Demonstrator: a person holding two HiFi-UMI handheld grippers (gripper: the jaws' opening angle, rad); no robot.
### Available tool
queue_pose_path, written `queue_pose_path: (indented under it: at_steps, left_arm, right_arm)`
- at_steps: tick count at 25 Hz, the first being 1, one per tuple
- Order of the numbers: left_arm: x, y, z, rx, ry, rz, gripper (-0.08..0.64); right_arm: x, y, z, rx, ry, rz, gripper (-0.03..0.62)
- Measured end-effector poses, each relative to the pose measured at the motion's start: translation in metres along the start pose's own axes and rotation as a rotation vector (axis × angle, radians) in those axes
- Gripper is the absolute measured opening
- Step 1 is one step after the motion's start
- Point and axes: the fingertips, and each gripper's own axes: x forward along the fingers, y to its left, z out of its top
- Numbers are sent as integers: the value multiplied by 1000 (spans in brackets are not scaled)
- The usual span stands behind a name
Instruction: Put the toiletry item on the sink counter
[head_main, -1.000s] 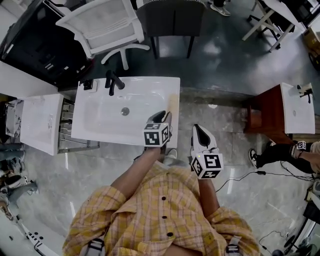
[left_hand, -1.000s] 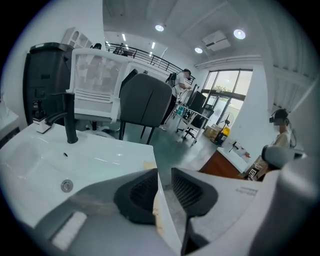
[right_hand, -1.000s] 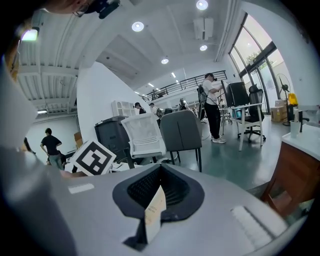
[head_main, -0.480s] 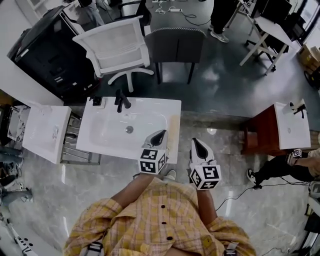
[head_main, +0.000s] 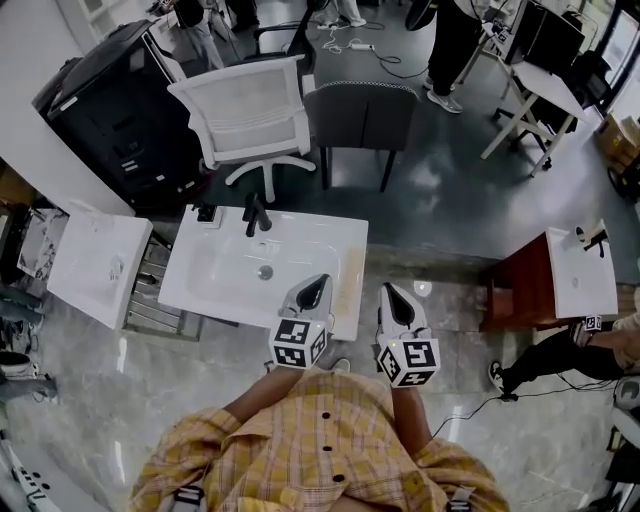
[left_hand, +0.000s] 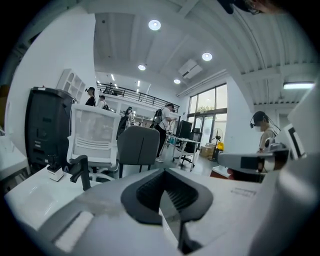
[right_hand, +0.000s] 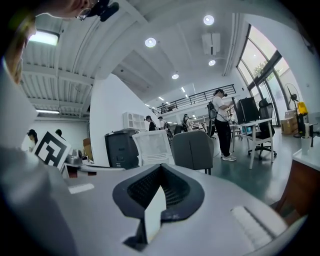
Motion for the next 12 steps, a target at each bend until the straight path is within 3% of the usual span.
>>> queue_pose_path:
  at_steps: [12]
  left_arm:
    - [-17,-9,15,33,-76,-15,0]
  right_arm:
    - [-8,5,11,-23,-40,-16,-2]
